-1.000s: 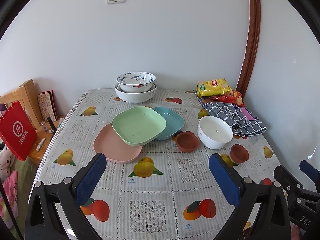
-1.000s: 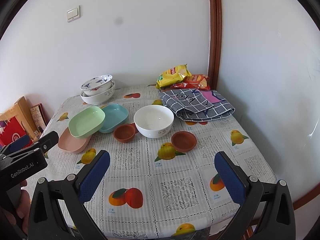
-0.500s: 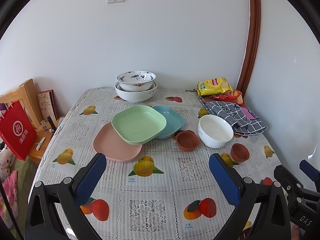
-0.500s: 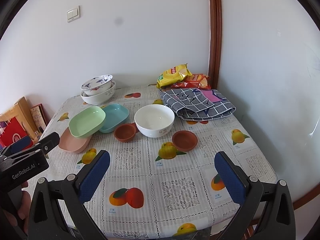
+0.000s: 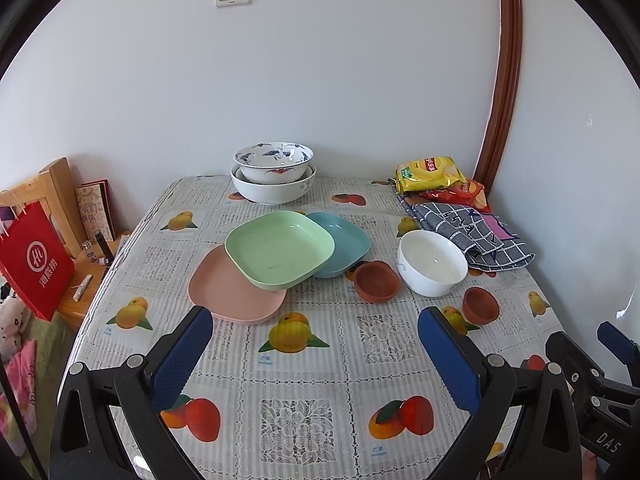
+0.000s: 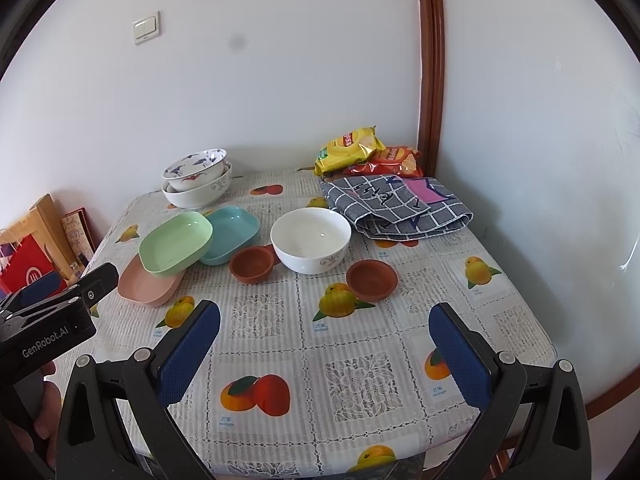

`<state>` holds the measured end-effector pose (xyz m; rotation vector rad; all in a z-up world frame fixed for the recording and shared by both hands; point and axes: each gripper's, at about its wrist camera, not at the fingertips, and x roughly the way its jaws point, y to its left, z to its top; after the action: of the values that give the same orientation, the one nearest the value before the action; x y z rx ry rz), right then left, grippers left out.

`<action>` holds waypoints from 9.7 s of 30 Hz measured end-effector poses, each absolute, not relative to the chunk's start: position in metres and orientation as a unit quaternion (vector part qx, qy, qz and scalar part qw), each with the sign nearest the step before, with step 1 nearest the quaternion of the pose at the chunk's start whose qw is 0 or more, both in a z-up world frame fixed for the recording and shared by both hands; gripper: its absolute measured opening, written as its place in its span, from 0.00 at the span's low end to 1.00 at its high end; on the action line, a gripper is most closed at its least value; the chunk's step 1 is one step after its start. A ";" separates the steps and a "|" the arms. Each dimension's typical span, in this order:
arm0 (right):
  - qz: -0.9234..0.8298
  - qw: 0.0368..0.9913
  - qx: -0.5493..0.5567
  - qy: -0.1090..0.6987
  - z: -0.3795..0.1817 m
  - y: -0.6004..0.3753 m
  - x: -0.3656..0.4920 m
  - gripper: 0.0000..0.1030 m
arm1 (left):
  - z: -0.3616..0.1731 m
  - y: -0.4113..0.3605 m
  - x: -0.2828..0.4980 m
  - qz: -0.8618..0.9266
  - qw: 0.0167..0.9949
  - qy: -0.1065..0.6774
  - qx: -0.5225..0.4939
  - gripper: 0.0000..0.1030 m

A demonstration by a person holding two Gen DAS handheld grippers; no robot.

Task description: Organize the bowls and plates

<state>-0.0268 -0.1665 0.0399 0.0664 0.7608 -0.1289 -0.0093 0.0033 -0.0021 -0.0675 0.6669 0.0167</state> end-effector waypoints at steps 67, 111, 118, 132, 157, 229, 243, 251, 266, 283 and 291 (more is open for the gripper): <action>0.000 0.896 0.038 0.442 -0.028 -0.114 0.134 0.92 | -0.064 0.097 0.134 0.039 0.900 0.428 -0.075 0.96; 0.073 0.848 0.018 0.525 -0.111 -0.041 0.237 0.41 | -0.127 0.123 0.251 0.020 0.877 0.468 -0.104 0.47; 0.078 0.844 0.020 0.530 -0.116 -0.035 0.240 0.15 | -0.124 0.127 0.249 0.012 0.877 0.467 -0.111 0.26; 0.060 0.864 0.028 0.500 -0.078 -0.054 0.217 0.12 | -0.091 0.112 0.225 -0.005 0.887 0.446 -0.120 0.22; 0.042 0.892 0.054 0.446 -0.016 -0.083 0.127 0.09 | -0.040 0.078 0.131 -0.011 0.906 0.408 -0.111 0.22; 0.079 0.881 0.018 0.466 -0.060 -0.016 0.186 0.09 | -0.095 0.150 0.166 0.038 0.881 0.440 -0.171 0.22; 0.098 0.872 0.012 0.479 -0.080 0.002 0.194 0.09 | -0.110 0.169 0.168 0.057 0.873 0.450 -0.179 0.22; 0.104 0.863 0.007 0.495 -0.098 0.010 0.201 0.09 | -0.124 0.176 0.170 0.064 0.867 0.460 -0.180 0.22; 0.105 0.854 -0.006 0.509 -0.115 0.014 0.214 0.10 | -0.137 0.180 0.179 0.059 0.860 0.473 -0.183 0.22; 0.128 0.857 -0.023 0.499 -0.115 0.031 0.218 0.12 | -0.126 0.194 0.180 0.076 0.868 0.459 -0.174 0.22; 0.137 0.855 -0.050 0.497 -0.120 0.041 0.217 0.16 | -0.131 0.198 0.181 0.080 0.866 0.462 -0.171 0.22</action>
<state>0.2167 0.0406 -0.1199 -0.1045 1.0448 0.2872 0.1806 0.1980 -0.1310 -0.3584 0.9677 0.1686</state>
